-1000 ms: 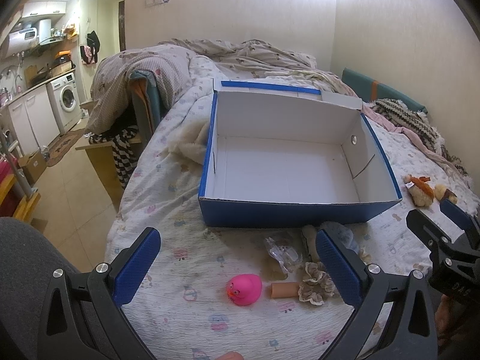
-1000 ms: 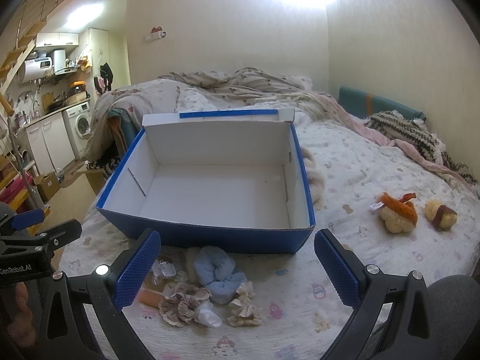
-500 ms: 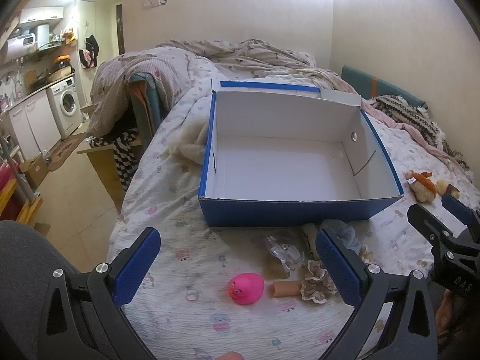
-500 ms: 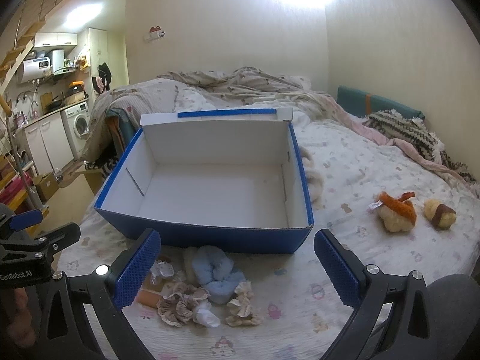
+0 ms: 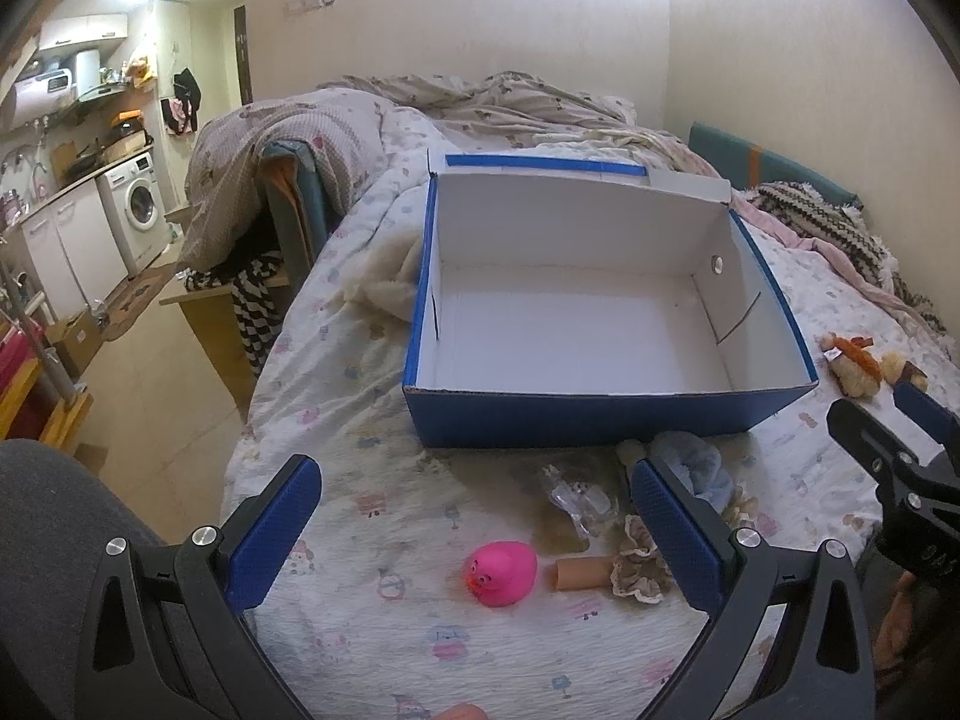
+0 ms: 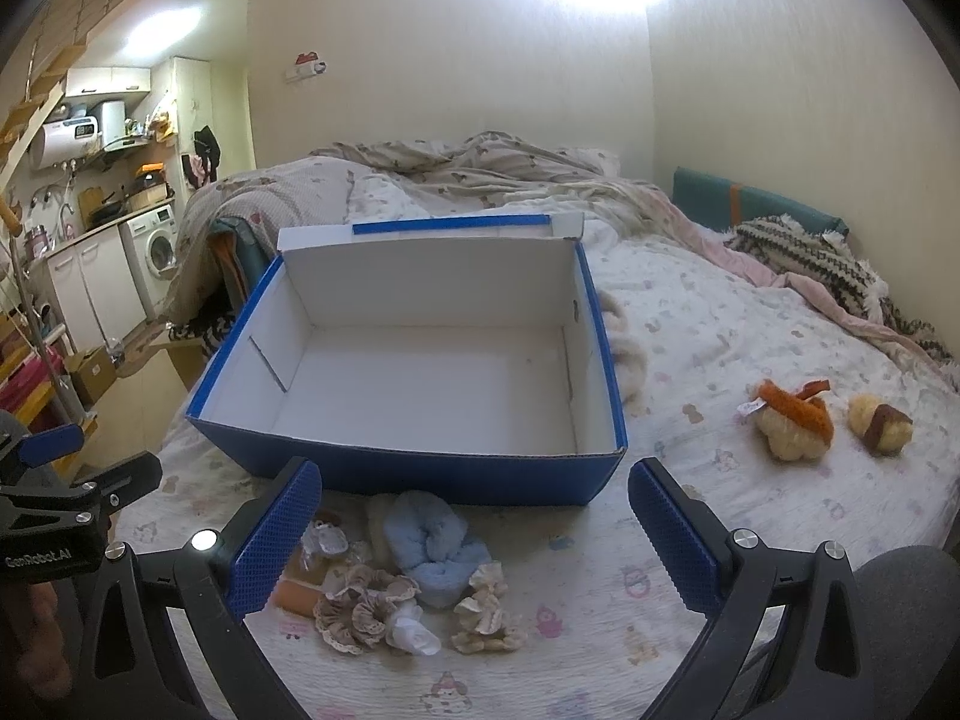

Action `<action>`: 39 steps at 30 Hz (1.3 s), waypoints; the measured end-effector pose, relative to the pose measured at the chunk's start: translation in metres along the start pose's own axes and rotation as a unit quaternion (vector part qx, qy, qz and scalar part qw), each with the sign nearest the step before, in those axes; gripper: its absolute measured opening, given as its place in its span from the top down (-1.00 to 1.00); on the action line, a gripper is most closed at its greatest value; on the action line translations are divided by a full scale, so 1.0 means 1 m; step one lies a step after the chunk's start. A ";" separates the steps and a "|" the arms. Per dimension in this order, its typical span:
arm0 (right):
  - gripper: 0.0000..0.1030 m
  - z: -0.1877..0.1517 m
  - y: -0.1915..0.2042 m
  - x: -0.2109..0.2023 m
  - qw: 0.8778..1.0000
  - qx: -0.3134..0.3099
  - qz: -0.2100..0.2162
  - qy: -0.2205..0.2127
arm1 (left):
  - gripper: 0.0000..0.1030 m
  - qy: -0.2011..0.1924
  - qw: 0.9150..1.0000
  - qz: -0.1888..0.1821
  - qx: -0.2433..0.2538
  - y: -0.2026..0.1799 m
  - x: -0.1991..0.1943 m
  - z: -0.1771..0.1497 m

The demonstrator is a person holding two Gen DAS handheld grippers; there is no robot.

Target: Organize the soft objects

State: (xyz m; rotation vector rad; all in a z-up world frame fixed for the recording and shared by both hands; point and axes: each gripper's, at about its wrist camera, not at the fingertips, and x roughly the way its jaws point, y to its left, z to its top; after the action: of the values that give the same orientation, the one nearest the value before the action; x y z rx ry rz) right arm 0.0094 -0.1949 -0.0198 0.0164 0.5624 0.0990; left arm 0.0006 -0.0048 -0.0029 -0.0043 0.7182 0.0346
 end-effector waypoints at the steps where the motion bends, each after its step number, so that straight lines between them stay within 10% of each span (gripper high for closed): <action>1: -1.00 0.000 0.000 0.000 1.000 0.000 0.000 -0.001 | -1.00 0.000 1.000 0.000 0.000 0.001 0.000 0.000; 29: -1.00 0.007 -0.007 0.001 1.000 0.017 -0.005 -0.007 | -1.00 0.021 1.000 0.001 -0.013 0.005 0.006 0.002; 39: -1.00 0.028 -0.032 0.024 0.996 0.047 0.042 0.063 | -1.00 0.082 0.996 0.022 -0.019 0.013 0.032 0.020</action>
State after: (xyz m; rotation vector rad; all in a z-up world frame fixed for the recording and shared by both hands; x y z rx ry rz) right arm 0.0478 -0.2240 -0.0106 0.1263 0.6926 0.1554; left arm 0.0375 0.0094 -0.0092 -0.0281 0.8827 0.0902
